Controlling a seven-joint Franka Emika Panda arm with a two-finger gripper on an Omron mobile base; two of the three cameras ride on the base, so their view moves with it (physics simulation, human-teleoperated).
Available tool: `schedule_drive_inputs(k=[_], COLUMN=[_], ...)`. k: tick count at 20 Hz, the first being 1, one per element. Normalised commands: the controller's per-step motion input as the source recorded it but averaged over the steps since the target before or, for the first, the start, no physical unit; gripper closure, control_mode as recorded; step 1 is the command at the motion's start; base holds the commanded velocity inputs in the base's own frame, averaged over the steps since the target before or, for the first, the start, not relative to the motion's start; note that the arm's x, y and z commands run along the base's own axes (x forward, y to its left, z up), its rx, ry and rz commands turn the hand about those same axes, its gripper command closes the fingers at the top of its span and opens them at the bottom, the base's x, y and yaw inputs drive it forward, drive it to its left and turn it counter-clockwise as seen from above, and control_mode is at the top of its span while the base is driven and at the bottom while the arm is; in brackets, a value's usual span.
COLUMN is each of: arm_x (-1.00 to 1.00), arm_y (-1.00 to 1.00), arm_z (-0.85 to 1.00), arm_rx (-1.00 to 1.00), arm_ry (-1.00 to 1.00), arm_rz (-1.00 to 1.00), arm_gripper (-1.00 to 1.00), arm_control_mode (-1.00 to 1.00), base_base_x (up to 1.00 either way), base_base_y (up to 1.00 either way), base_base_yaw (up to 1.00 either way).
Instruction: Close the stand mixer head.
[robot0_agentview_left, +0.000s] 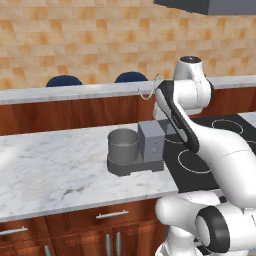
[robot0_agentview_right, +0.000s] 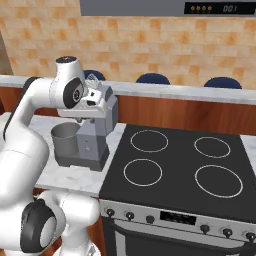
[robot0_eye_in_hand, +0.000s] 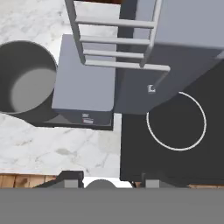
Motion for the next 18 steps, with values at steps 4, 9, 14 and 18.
schedule_drive_inputs(k=[4,9,14,18], arm_x=[-0.31,-0.21,0.4,0.69], arm_y=[-0.5,-0.94,-0.62,-0.3], arm_z=[0.02,0.18,0.16,0.07], arm_rx=[0.03,0.17,0.33,0.35], arm_ry=[-0.06,-0.22,-0.2,-0.16], arm_rz=[0.07,0.37,0.57,0.69], arm_gripper=[-1.0,-1.0,-1.0,-1.0], arm_control_mode=[-1.0,-1.0,-1.0,-1.0], base_base_x=[0.0,0.0,0.0,0.0], base_base_y=[0.0,0.0,0.0,0.0], base_base_yaw=[0.0,0.0,0.0,0.0])
